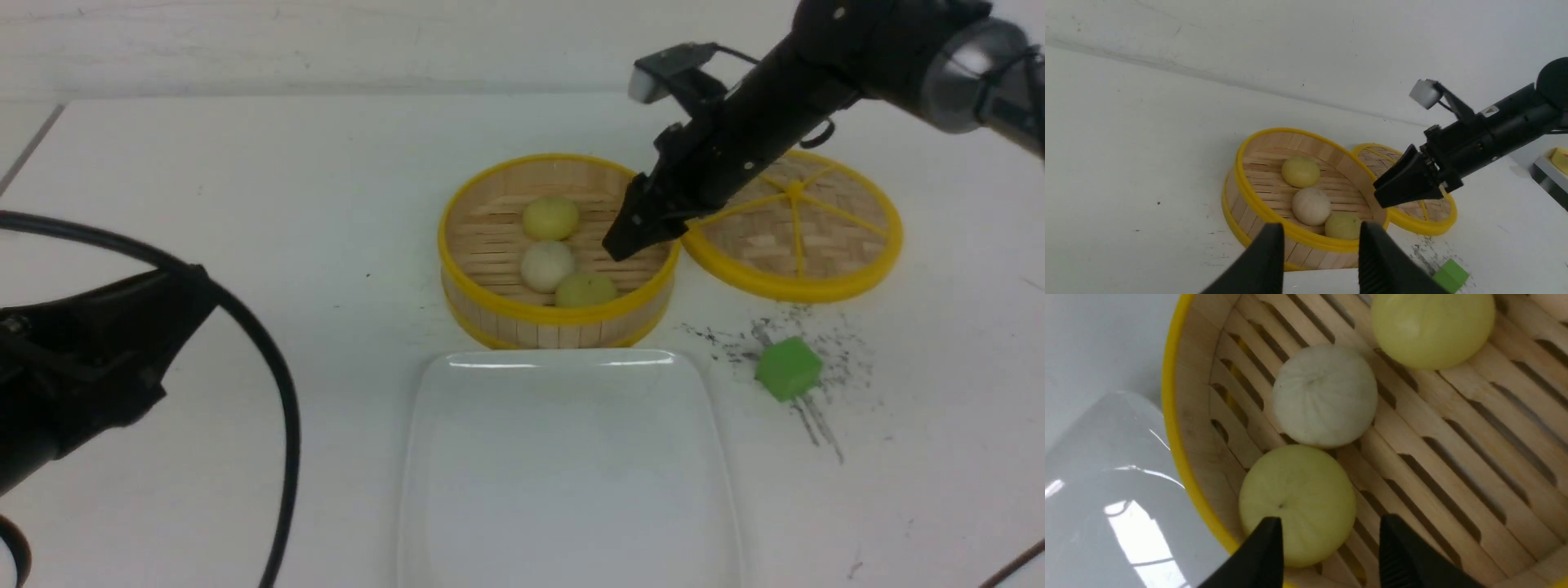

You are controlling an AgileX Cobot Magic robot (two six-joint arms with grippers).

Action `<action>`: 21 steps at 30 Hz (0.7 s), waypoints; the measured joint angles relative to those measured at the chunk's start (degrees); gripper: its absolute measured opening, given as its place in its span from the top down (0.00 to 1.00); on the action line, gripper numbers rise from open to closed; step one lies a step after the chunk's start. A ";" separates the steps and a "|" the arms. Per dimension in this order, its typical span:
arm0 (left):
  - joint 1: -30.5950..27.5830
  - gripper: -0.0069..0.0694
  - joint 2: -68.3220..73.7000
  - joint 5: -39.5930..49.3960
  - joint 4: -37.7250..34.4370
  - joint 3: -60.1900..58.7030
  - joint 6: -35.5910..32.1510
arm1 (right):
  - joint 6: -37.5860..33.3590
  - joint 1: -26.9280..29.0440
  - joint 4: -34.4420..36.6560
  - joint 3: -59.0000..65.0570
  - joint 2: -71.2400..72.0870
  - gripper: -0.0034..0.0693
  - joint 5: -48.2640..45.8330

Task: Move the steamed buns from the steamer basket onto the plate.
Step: Use the right arm to grab the steamed stuffed bun that is closest to it

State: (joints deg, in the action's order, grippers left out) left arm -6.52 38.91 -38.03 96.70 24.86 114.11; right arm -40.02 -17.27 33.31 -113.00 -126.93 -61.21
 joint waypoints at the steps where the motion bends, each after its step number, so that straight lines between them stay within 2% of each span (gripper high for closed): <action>1: 0.00 0.53 0.00 0.14 0.00 0.00 0.00 | 0.00 -0.91 -0.98 -0.22 -0.76 0.49 0.61; 8: 0.00 0.53 0.00 0.30 0.41 0.00 -0.18 | 0.00 -4.04 -4.01 -0.38 -1.99 0.49 2.69; 15: 0.00 0.53 0.00 0.81 1.22 0.00 -0.18 | 0.20 -4.30 -4.47 -0.38 -1.99 0.49 3.70; 21: 0.00 0.53 0.00 1.75 1.29 0.00 -0.18 | 0.32 -4.30 -5.18 -0.38 -2.10 0.54 3.59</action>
State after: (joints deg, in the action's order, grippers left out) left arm -6.52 38.91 -36.29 97.99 24.86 113.93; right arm -39.70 -21.57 28.13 -113.38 -129.03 -57.62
